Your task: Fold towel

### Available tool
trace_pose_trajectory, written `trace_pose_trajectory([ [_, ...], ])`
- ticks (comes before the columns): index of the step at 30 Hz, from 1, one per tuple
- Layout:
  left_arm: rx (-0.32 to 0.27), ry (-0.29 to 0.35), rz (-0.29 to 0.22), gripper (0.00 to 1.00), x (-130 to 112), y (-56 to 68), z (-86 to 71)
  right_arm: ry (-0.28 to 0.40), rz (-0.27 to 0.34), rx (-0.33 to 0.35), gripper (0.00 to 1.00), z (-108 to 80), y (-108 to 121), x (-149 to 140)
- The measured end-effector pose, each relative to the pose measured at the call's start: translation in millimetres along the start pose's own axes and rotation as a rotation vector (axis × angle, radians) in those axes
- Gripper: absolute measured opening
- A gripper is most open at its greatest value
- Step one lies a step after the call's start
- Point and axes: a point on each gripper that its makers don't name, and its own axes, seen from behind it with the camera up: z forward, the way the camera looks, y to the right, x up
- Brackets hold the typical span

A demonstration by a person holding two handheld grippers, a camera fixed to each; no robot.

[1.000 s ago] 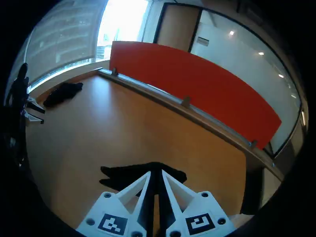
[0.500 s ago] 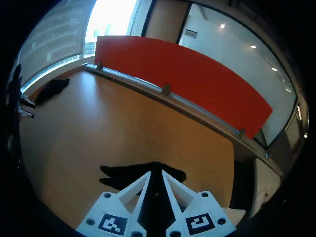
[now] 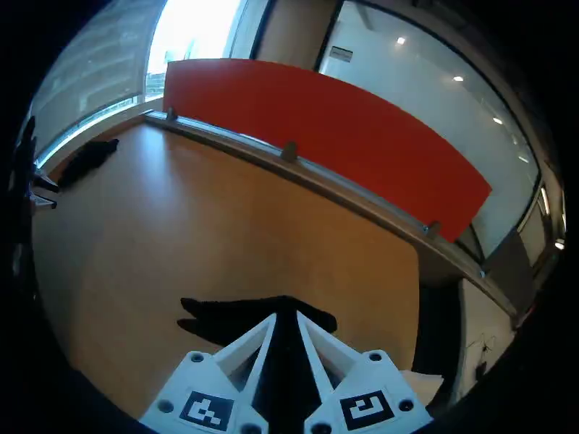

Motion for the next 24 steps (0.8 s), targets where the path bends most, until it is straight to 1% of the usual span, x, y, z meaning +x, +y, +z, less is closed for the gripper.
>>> trace_pose_trajectory([
  [4,-0.001,0.0,0.004,0.88,1,1.5,-0.3,-0.014,-0.003,-0.01,0.04,-3.7,5,-10],
  [9,-0.004,0.0,0.008,0.88,0,4.3,-1.5,-0.042,-0.004,-0.025,0.04,-11.4,12,-30],
  [17,-0.011,-0.005,0.018,0.88,-2,9.1,-2.6,-0.094,0.006,-0.054,0.04,-27.5,20,-74],
  [24,-0.014,-0.009,0.025,0.88,-3,12.3,-2.6,-0.142,0.027,-0.07,0.04,-36.0,23,-111],
])
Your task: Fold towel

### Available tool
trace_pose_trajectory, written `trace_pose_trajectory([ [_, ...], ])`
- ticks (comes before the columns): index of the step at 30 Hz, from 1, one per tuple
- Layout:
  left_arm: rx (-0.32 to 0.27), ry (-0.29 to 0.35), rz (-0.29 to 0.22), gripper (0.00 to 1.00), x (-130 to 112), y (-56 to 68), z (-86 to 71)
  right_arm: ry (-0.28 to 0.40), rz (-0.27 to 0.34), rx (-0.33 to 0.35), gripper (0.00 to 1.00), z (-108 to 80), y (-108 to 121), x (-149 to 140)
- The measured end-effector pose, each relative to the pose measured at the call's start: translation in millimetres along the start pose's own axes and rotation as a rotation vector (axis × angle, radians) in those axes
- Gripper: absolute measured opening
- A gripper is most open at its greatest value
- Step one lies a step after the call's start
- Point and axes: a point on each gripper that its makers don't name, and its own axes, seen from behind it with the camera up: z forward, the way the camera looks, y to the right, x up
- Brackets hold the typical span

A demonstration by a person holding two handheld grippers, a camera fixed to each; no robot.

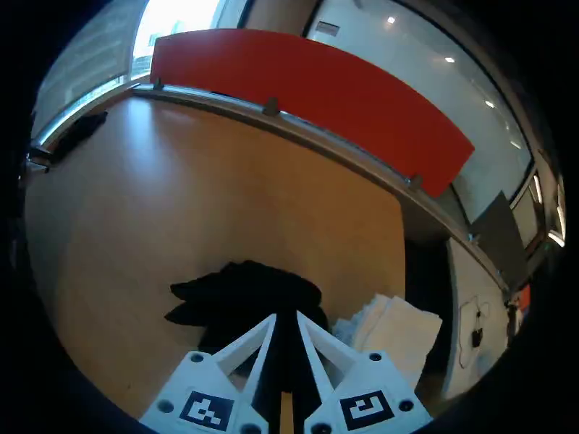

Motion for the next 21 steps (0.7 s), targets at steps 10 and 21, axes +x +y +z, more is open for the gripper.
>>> trace_pose_trajectory([
  [10,0.009,-0.003,0.006,0.88,-1,-1.6,-1.4,-0.065,0.041,-0.017,0.04,2.8,-1,-47],
  [21,0.022,-0.012,0.017,0.88,-2,-5.3,-1.6,-0.14,0.108,-0.016,0.04,13.3,-9,-94],
])
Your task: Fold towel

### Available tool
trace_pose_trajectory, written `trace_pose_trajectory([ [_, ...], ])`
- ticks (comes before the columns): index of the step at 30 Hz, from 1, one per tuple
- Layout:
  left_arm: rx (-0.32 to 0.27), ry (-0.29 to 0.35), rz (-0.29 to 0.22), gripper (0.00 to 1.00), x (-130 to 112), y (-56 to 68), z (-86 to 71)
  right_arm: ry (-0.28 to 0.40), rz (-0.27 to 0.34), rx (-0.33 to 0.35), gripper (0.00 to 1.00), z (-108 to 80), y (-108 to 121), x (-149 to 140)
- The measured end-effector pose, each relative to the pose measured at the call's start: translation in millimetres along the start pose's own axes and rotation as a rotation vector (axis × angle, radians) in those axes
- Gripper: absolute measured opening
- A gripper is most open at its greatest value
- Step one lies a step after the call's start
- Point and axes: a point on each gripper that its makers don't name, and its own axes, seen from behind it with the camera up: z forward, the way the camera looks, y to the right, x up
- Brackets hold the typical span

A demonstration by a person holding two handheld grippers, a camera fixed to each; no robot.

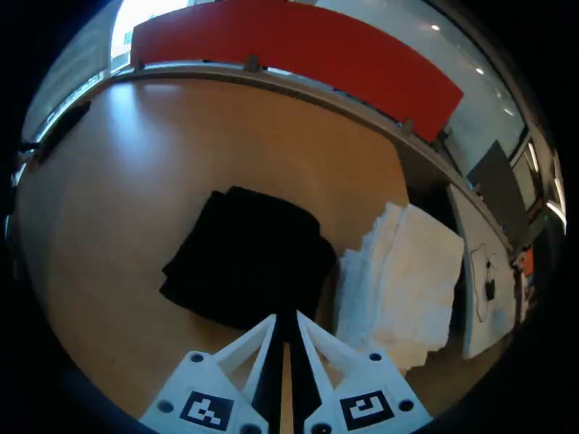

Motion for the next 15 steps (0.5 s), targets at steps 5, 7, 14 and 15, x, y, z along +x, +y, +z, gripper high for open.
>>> trace_pose_trajectory([
  [5,0.005,0.0,0.01,0.88,1,0.4,-0.3,-0.034,0.033,0.004,0.04,10.4,-3,-18],
  [7,0.007,-0.002,0.012,0.88,1,0.1,-0.3,-0.046,0.042,0.004,0.04,13.9,-4,-25],
  [14,0.016,-0.005,0.012,0.88,0,-1.9,-1.3,-0.079,0.073,0.002,0.04,24.8,-7,-40],
  [15,0.018,-0.005,0.012,0.88,0,-2.2,-1.5,-0.081,0.078,0.001,0.04,26.1,-7,-42],
])
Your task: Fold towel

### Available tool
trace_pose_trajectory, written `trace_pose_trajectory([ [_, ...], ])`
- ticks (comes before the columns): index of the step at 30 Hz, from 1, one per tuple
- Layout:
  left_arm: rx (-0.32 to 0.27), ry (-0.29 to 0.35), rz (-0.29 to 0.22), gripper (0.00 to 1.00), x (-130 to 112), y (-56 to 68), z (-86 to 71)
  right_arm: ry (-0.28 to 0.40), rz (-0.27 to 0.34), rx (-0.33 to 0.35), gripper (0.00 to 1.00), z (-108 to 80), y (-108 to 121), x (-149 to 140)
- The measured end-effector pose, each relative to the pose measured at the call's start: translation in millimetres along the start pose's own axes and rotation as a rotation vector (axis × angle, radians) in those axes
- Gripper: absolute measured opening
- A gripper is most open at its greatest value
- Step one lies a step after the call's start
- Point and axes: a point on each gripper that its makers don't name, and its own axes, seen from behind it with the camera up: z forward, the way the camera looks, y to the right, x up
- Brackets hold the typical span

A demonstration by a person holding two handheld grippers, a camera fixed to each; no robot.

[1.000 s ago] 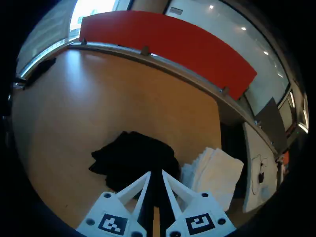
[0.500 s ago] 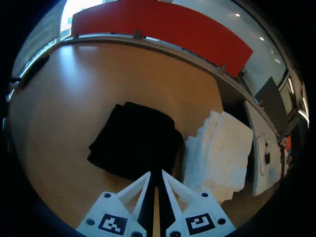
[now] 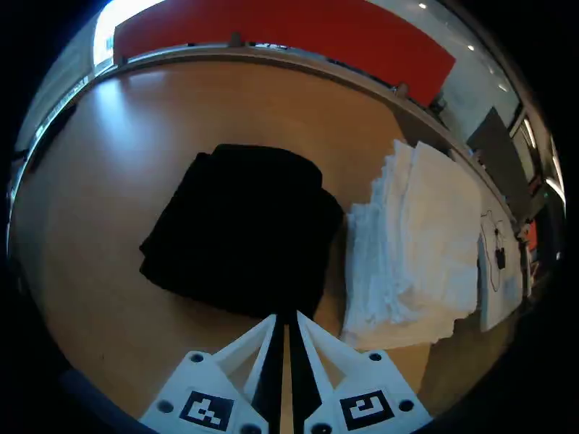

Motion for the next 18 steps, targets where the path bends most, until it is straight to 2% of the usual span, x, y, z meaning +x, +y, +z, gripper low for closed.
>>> trace_pose_trajectory([
  [18,0.013,-0.007,0.0,0.88,-5,-5.3,-1.1,-0.041,0.059,-0.03,0.05,18.1,2,-10],
])
